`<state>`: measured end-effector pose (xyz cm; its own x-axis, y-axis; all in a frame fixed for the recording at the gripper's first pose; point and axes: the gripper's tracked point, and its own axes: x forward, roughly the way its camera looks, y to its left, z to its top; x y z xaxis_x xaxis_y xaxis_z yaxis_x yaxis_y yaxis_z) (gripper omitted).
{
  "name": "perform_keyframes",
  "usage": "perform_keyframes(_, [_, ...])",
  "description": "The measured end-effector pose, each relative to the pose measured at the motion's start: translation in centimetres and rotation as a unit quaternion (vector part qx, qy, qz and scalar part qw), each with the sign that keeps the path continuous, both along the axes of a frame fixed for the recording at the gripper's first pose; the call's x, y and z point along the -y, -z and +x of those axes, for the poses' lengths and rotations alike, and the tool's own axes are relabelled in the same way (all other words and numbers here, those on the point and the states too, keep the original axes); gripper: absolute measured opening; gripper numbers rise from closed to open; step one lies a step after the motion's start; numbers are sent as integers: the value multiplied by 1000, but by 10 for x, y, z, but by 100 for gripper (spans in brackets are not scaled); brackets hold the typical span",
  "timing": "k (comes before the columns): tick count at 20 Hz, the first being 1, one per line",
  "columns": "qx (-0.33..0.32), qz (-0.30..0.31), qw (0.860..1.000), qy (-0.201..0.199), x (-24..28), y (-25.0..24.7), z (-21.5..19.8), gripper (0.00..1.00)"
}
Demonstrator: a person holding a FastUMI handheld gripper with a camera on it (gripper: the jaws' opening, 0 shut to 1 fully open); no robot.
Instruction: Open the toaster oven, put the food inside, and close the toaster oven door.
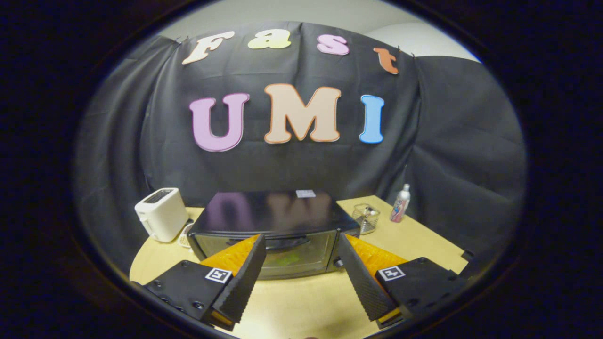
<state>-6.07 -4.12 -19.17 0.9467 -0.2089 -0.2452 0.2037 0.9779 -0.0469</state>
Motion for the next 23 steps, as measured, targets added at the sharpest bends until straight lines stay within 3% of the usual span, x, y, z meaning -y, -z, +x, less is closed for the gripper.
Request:
perform_keyframes(8, [98, -13, 992, 73, 92, -88, 16, 97])
perform_keyframes(17, [141, -32, 986, 80, 121, -154, 36, 96])
perform_keyframes(23, [171, -23, 983, 63, 134, -181, 54, 96])
